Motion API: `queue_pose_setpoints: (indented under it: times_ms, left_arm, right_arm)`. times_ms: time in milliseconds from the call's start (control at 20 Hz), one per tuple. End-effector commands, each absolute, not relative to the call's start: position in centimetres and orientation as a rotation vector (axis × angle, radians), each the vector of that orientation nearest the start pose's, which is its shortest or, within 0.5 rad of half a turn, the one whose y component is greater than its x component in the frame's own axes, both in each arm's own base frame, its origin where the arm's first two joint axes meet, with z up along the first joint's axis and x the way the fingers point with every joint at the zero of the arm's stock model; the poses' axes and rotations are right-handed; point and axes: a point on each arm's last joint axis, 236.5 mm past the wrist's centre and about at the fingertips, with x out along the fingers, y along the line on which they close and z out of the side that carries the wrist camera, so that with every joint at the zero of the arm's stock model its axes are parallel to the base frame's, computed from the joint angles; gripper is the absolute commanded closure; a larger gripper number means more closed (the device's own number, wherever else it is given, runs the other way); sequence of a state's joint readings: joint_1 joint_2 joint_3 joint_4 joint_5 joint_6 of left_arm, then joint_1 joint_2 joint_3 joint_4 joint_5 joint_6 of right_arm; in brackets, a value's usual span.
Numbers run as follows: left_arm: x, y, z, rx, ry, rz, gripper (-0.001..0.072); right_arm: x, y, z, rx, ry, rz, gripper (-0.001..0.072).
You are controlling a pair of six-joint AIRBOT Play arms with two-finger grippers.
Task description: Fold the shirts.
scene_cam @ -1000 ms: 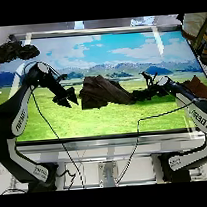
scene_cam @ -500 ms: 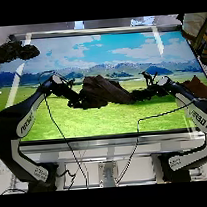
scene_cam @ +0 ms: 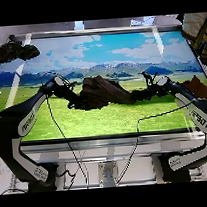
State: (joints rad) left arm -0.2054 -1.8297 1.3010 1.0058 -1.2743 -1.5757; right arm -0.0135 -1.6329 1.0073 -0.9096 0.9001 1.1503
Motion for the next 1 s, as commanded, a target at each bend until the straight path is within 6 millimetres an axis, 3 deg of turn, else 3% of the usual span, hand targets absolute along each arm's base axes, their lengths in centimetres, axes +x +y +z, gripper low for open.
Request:
queue_pose_setpoints:
  times_ms: [0, 150, 250, 400, 550, 750, 850, 950]
  left_arm:
    - [34.2, -19.1, -13.3, -0.368, 1.808, -0.41, 0.0693]
    - [34.2, -22.6, -10.9, -0.483, 1.769, -0.588, 0.0693]
    - [35.0, -25.1, -8.0, -0.582, 1.684, -0.731, 0.0694]
    - [37.0, -25.6, -2.1, -0.632, 1.524, -0.862, 0.0695]
    - [39.6, -22.2, 5.7, -0.593, 1.331, -0.895, 0.0695]
    - [41.7, -13.3, 18.1, -0.52, 1.006, -0.814, 0.0695]
    - [42.2, -8.4, 23.3, -0.489, 0.838, -0.706, 0.0695]
    - [41.9, -4.4, 27.2, -0.464, 0.711, -0.607, 0.0695]
  right_arm:
    - [38.7, 11.0, -13.1, 0.394, 1.381, 0.386, 0.0681]
    - [40.0, 11.9, -12.2, 0.479, 1.331, 0.376, 0.0682]
    - [42.1, 12.9, -10.9, 0.557, 1.237, 0.389, 0.0683]
    - [45.2, 14.4, -6.6, 0.643, 1.046, 0.463, 0.0683]
    - [48.1, 11.9, -1.7, 0.614, 0.858, 0.39, 0.0685]
    - [50.4, 5.6, 8.8, 0.562, 0.541, 0.237, 0.0686]
    - [50.0, 2.3, 15.0, 0.541, 0.374, 0.163, 0.0686]
    - [48.4, 0.0, 20.9, 0.517, 0.224, 0.117, 0.0686]
